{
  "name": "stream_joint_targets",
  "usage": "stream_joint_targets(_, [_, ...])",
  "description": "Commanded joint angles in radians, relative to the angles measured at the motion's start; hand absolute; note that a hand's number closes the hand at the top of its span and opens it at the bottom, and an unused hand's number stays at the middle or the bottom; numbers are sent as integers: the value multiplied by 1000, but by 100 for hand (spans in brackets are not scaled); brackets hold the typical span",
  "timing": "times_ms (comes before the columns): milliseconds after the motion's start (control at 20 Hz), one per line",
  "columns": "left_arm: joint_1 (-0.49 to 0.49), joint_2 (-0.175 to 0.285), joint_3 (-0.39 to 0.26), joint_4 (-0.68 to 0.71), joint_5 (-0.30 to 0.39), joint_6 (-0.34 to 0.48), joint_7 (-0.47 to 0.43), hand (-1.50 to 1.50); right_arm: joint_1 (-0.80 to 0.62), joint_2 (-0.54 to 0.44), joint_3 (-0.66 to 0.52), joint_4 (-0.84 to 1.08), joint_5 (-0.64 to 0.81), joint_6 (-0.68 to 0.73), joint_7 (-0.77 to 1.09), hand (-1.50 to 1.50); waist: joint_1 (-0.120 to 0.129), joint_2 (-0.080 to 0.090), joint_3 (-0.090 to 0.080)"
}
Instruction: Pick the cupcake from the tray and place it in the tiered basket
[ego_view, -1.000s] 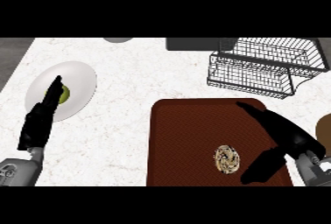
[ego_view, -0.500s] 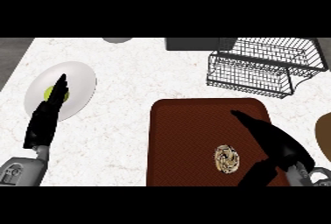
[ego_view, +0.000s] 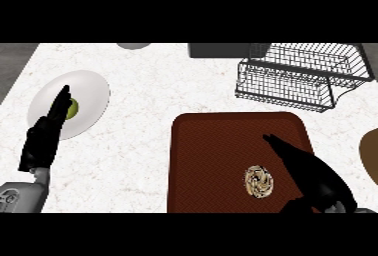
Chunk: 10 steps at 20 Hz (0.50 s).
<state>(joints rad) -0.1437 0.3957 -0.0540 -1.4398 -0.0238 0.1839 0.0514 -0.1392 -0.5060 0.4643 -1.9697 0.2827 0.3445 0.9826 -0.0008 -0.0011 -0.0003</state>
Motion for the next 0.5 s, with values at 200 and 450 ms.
stream_joint_targets(200, [-25,-45,14,-3,-38,-4,24,0,-11,109,39,114,95,33,64,-150,4,2,0])
stream_joint_targets(450, [-16,-19,63,-3,-34,-65,24,0,25,103,-32,118,94,76,15,-150,1,1,0])
